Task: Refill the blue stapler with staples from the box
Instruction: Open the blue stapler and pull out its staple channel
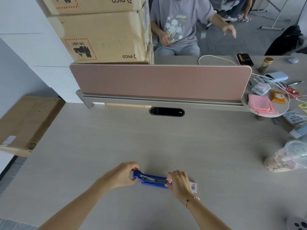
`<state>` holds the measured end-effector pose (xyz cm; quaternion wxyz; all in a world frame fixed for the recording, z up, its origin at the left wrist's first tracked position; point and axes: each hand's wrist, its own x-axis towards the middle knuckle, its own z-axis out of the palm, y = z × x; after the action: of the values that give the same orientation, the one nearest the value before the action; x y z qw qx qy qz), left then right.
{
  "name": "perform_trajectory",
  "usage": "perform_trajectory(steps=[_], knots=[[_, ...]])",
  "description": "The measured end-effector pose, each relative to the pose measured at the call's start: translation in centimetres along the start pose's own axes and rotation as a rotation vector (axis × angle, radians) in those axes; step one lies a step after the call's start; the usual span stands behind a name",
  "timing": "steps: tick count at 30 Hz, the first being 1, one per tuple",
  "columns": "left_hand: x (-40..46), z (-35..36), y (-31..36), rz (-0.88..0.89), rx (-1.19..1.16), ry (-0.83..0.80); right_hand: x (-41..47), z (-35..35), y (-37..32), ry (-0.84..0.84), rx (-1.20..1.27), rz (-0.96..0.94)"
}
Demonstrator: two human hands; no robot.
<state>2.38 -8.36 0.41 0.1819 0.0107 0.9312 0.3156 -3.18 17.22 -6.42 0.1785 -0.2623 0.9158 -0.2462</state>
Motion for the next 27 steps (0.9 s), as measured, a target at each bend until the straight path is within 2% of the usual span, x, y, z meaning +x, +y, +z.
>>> perform_trajectory(steps=[10,18,27], knots=[[-1.1,-0.2,-4.6,-0.144,0.250,0.055,0.4,-0.5,-0.4,-0.050,-0.085,-0.027],[-0.3,2.2,-6.4,-0.137,0.405,0.083,0.4,-0.3,-0.5,-0.043,-0.100,0.000],[0.1,3.8,-7.5,-0.198,0.503,0.010,0.1,-0.9,1.1,-0.051,-0.056,0.044]])
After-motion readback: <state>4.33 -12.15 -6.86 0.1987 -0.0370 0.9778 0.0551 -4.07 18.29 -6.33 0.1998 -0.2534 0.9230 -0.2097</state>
